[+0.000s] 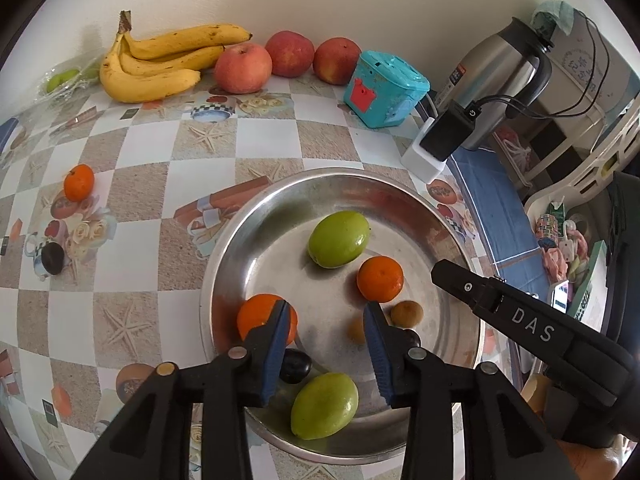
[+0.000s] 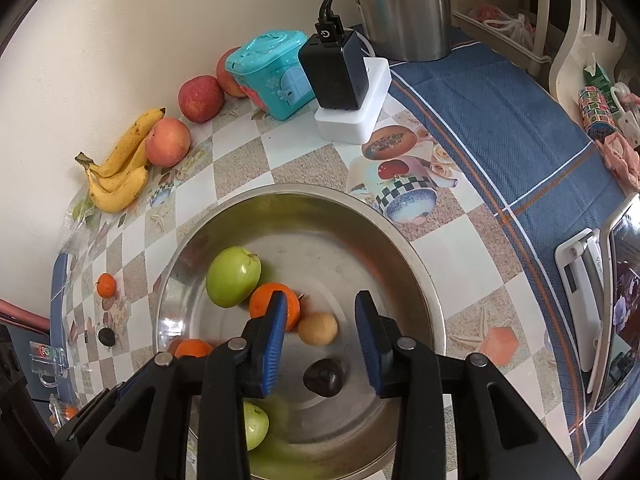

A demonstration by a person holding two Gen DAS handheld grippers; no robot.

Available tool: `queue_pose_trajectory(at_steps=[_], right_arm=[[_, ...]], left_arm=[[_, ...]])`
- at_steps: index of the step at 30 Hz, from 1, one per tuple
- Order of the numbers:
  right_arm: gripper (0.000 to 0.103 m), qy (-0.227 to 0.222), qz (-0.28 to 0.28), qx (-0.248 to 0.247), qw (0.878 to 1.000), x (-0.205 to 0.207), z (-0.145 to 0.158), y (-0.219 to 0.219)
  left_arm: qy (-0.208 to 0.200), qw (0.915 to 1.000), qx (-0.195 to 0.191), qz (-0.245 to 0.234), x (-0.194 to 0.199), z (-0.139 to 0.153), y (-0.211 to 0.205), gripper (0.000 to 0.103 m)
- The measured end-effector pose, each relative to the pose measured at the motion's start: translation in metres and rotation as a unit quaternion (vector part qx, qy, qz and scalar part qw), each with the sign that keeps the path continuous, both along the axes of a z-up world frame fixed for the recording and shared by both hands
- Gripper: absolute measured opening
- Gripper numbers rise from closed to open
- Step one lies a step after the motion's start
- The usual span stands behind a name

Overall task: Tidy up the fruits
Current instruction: 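Open both grippers to drop the kiwis into the steel plate, then raise both open grippers and move back toward the loose fruit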

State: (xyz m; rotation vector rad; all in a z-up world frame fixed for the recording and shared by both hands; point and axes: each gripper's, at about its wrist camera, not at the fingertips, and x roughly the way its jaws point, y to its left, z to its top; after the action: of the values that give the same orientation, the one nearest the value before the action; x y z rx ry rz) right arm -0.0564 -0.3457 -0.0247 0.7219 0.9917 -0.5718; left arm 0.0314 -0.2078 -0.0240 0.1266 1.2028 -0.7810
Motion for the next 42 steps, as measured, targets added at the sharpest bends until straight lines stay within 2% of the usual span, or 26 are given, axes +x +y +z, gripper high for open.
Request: queue_pose_trajectory(at_steps=[2,4,8,10,12,15,22,26,30,40,42], right_arm=[[0.036,0.0,0.0,-0.001,1.0,0.0,0.0,0.0],[0.036,0.001,0.002,-0.001,1.0,0.001,0.0,0.0],[0.05,0.006,0.006,-0.004,1.0,0.003,-0.001,0.001],[0.052,0.008,0.006,-0.006,1.0,0.003,-0.001,0.001],[0.055,0.009,0.005,-0.008,1.0,0.003,-0.001,0.002],[0.055,0.012,0.006,-0.012,1.0,0.006,-0.001,0.004],[0.055,0.005,0.039,-0.009,0.999,0.021,0.001,0.026],[0.055,0.01,0.07,-0.028,0.997,0.034,0.007,0.047],[0.055,-0.005,0.096,-0.033,0.995,0.044,0.018,0.063],[0.055,-0.005,0.12,-0.047,0.992,0.054,0.026,0.08],[0.058,-0.003,0.12,-0.05,0.992,0.054,0.026,0.08]], left_arm=[[-0.001,1.0,0.001,0.004,0.001,0.001,0.001,0.042],[-0.002,0.9999,0.003,0.011,0.004,0.001,0.003,0.048],[-0.003,0.9991,0.017,0.038,0.013,0.0,0.011,0.064],[-0.005,0.9977,0.036,0.057,0.02,-0.002,0.016,0.066],[-0.022,0.9934,0.071,0.087,0.026,-0.004,0.024,0.071],[-0.034,0.9865,0.098,0.126,0.038,-0.007,0.038,0.072],[-0.052,0.979,0.099,0.17,0.058,0.001,0.067,0.074],[-0.064,0.9742,0.098,0.193,0.066,0.008,0.081,0.074],[-0.077,0.969,0.1,0.212,0.074,0.013,0.092,0.074],[-0.073,0.9638,0.092,0.24,0.084,0.017,0.11,0.075],[-0.069,0.9644,0.088,0.24,0.084,0.017,0.11,0.08]])
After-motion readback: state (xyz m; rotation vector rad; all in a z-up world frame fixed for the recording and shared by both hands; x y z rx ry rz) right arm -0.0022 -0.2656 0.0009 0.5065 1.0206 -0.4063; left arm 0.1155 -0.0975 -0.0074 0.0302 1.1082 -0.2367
